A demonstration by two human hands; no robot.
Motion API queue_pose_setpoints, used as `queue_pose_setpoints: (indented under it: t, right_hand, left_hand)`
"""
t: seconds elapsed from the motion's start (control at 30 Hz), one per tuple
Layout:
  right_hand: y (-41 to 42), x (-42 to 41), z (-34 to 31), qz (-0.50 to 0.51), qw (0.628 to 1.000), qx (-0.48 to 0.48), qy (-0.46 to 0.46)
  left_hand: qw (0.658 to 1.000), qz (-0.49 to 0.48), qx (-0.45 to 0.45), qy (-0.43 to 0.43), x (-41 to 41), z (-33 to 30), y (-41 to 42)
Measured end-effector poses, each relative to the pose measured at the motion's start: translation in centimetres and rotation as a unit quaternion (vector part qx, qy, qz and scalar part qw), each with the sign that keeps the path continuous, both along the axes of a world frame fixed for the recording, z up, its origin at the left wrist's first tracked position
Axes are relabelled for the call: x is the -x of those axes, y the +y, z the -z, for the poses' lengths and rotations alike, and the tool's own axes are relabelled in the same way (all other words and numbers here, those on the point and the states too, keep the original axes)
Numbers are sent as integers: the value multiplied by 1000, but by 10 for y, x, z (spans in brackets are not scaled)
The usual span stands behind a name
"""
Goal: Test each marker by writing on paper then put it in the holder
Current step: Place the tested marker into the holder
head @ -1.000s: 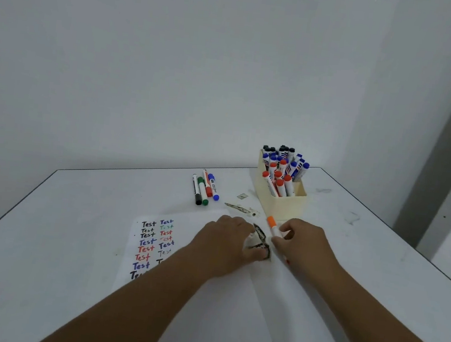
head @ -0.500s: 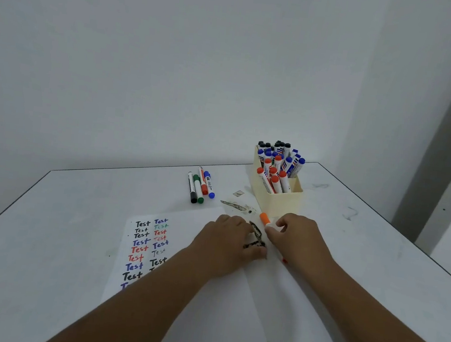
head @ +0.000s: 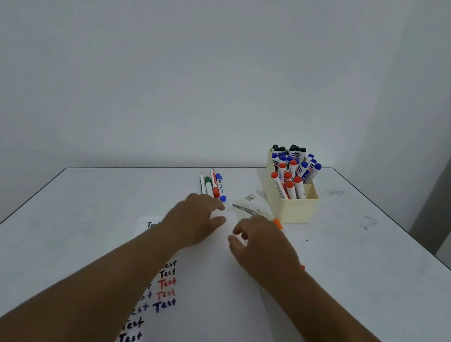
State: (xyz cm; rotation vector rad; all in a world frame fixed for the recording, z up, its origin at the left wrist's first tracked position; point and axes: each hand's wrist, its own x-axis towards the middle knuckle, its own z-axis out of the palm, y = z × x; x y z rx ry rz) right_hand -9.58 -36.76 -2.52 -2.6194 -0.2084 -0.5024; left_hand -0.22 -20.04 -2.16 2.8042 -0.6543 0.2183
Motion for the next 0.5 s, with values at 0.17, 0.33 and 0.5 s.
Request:
queue_pose_setpoints:
  t: [0.17,0.33,0.5]
  right_hand:
    - [22,-3,19,-37,999,11,35]
    - [20,-7,34,-49,998,6,23]
    - [19,-12,36,-59,997,-9,51]
  left_hand:
    - [998,-34,-51,3,-36,-12,31]
    - [998,-18,-60,8,-61,-18,39]
    - [990,34,-136,-24,-73,-22,22]
